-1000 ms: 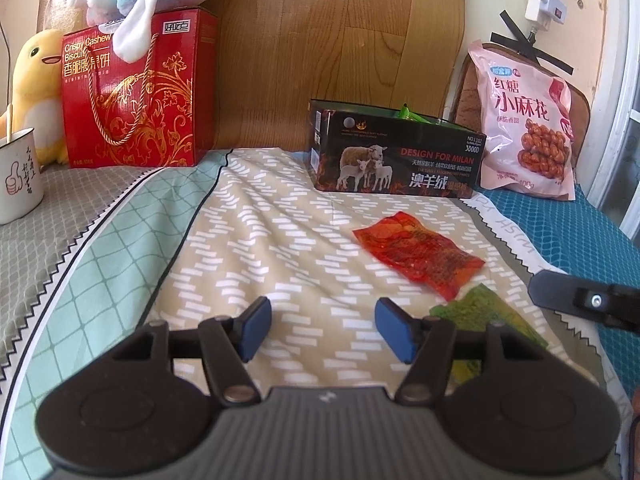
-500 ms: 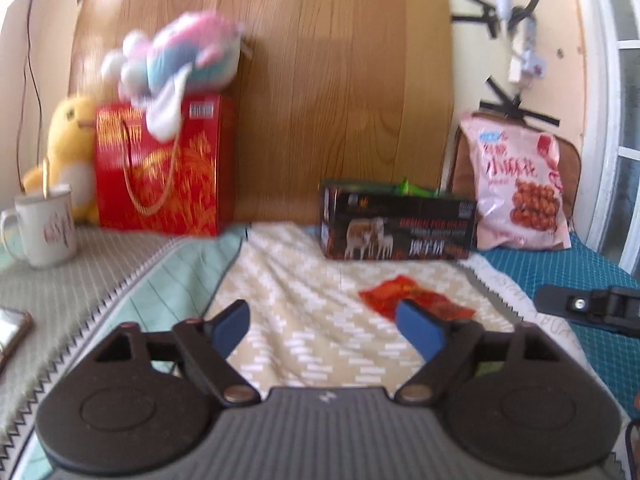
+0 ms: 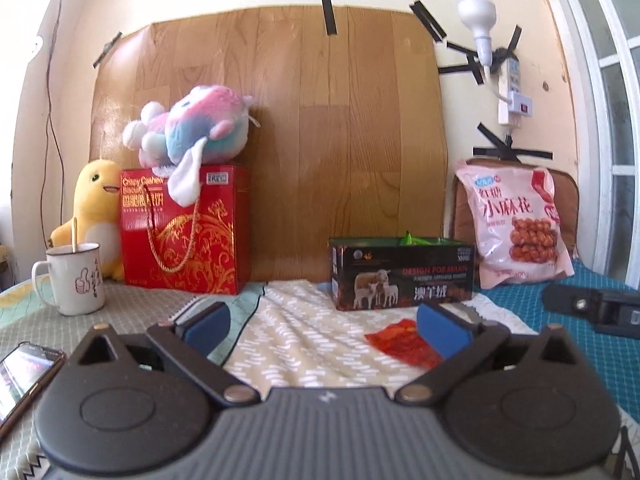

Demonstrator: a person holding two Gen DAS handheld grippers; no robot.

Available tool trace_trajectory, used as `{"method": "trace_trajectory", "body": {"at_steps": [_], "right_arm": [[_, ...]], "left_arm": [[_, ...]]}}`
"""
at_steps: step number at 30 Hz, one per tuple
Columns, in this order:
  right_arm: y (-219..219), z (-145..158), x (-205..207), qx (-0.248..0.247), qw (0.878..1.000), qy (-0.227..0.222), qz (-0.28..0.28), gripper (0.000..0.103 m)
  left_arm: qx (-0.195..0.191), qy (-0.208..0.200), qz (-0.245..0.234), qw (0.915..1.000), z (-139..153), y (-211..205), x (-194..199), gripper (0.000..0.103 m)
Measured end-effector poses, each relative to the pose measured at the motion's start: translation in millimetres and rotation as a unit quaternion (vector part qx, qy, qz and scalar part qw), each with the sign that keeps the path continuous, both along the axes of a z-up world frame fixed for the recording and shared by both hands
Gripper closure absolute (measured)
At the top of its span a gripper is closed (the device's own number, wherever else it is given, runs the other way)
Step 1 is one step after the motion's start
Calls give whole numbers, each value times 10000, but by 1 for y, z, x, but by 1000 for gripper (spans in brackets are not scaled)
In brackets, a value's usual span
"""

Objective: Organize snacks

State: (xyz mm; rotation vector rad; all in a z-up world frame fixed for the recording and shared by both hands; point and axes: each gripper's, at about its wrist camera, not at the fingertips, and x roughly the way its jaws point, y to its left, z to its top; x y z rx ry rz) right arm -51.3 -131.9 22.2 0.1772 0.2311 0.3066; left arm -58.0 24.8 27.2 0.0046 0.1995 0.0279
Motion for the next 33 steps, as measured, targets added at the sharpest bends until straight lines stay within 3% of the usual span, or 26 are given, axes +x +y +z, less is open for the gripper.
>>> {"method": "trace_trajectory", "body": {"at_steps": [5,11,15,19,29,33], "right_arm": [[-9,3,-16,-377,9969,-510,-468,12],[-6,1,-24,-1271,9786,-1238,-1037,2],[0,1,-11,-1513,9811,-791,-910,0],[-3,0,0,-1336,9861,-198,-970,0],[3,-8,9,-1544,9751,309,-1560,0],[-6,-9,12,-1373,9707,549,-1894,0]], "left_arm": [[-200,232,-43,9995,-2,6,6,0],[-372,629,-122,9973,-6,10,17,0],[-410,541,-142,9976,-5,11,14,0],[-479,504,-102,9975,-4,14,13,0],[-594,518,-251,9966,-4,17,12,0],[-718,556,-384,9951,-4,20,13,0]]}}
